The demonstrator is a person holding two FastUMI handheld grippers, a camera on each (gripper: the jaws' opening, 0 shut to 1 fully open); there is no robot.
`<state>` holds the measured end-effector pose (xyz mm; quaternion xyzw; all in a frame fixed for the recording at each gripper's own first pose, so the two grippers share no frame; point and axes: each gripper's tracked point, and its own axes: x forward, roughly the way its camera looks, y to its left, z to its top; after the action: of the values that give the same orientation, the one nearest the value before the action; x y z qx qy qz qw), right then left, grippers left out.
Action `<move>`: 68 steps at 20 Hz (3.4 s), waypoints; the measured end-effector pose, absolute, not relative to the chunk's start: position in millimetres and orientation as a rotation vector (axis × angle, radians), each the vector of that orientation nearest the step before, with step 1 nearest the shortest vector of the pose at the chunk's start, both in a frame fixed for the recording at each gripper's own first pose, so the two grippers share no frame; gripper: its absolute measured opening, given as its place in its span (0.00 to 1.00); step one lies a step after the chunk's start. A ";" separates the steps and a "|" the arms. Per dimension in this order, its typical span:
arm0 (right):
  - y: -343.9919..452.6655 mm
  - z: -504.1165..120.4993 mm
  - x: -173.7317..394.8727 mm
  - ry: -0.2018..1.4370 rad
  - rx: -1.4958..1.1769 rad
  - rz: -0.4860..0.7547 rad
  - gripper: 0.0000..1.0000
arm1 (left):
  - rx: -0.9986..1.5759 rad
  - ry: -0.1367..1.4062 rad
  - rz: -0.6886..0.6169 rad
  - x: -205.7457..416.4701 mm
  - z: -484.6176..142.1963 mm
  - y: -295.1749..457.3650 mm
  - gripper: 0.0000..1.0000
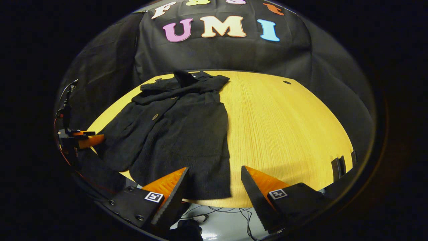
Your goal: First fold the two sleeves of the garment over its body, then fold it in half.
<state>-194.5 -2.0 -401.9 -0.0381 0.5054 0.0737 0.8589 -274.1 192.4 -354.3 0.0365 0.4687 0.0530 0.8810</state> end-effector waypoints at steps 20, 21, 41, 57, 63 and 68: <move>36.1 -384.4 -174.4 1.036 0.015 0.248 0.02 | -0.116 0.987 -0.010 -261.6 -353.5 159.0 0.00; 38.6 -375.5 -166.5 1.011 0.023 0.256 0.02 | -0.113 0.978 -0.019 -256.0 -347.8 155.4 0.00; 101.7 -260.5 63.3 0.681 0.050 0.291 0.02 | -0.124 0.696 -0.045 -23.3 -257.8 178.3 0.00; 98.0 -299.5 255.0 0.641 -0.084 0.046 0.05 | 0.034 0.731 -0.022 145.0 -333.4 235.3 0.00; 92.8 -248.8 258.1 0.466 -0.150 0.011 0.99 | 0.074 0.522 0.112 172.8 -285.1 228.9 1.00; 86.6 -185.6 211.5 0.298 -0.096 0.025 0.98 | 0.143 0.330 0.117 148.7 -197.3 212.3 0.93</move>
<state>211.5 86.6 -185.6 -0.0479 0.1485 0.0124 0.9877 148.7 212.3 -197.3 0.0713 0.1638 0.0582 0.9822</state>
